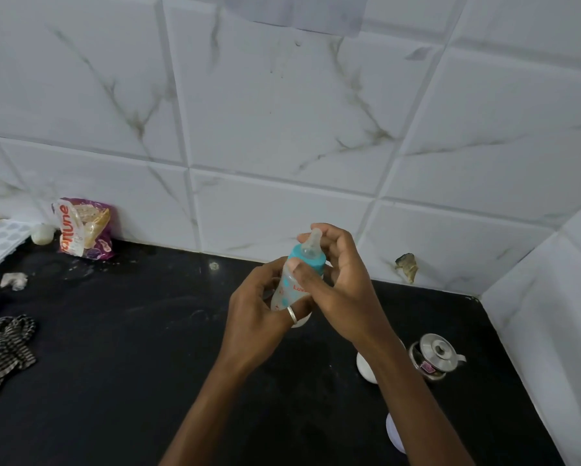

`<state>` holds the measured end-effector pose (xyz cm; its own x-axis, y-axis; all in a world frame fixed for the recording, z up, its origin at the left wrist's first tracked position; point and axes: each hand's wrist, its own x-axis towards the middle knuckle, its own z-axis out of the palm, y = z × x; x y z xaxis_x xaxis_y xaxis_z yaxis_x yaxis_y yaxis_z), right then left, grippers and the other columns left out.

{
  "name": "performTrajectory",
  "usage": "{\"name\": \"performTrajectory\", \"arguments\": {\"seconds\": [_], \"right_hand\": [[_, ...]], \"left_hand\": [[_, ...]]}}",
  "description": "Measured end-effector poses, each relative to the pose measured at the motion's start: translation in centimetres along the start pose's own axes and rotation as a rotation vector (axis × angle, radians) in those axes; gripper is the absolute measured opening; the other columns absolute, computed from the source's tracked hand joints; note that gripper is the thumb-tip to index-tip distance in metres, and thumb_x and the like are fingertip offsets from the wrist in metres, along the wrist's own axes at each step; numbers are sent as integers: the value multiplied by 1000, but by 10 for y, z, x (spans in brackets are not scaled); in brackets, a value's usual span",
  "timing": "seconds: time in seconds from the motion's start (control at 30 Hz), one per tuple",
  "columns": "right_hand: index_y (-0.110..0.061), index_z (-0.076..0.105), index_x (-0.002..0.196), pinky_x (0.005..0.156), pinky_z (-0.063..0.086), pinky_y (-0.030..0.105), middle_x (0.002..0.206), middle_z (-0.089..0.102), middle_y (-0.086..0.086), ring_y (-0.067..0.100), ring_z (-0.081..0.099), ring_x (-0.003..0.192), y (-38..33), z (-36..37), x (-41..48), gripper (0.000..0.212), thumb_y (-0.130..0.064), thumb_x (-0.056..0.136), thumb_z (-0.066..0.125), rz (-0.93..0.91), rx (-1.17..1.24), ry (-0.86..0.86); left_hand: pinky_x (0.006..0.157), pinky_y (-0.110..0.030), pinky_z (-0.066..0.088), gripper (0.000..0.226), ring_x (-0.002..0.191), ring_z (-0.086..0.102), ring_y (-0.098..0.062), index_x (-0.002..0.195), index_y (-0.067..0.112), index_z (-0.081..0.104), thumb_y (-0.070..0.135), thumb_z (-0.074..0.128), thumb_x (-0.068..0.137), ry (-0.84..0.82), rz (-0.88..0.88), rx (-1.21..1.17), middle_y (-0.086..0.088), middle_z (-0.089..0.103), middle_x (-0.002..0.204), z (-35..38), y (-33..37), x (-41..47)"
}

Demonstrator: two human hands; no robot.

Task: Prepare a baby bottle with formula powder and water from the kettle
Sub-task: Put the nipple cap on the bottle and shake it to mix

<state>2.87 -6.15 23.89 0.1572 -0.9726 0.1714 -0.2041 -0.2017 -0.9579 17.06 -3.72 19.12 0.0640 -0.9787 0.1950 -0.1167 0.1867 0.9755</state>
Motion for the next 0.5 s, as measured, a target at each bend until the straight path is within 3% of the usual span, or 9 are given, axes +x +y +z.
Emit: {"name": "performTrajectory", "arguments": {"seconds": [0.1,0.27,0.4,0.5], "right_hand": [[-26,46,143,103,57,48,142,63,-1,19,62,129,0,-9,2,58,-30,91,72,30,46,-69],[-27,54,136,97,60,45,128,73,-4,13,68,120,-3,-11,7,50,-27,91,77,26,27,-30],[-31,59,125,88,64,38,123,74,-6,7,71,112,-4,1,5,44,-34,87,81,16,55,126],[-32,60,117,81,66,34,117,75,-10,0,71,107,-2,16,1,39,-38,86,82,-16,-6,280]], "left_hand": [[88,-27,61,59,112,69,-9,131,30,60,36,82,76,-38,-7,-76,13,71,119,-4,1,2],[92,-31,61,60,113,71,-13,133,24,60,35,81,78,-55,0,-108,6,73,122,-2,0,4],[80,-19,59,53,105,72,-3,131,28,61,32,85,84,61,61,-29,20,73,114,7,1,4],[69,-17,58,53,91,73,2,128,22,65,46,74,81,186,118,81,26,73,101,16,1,0]]}}
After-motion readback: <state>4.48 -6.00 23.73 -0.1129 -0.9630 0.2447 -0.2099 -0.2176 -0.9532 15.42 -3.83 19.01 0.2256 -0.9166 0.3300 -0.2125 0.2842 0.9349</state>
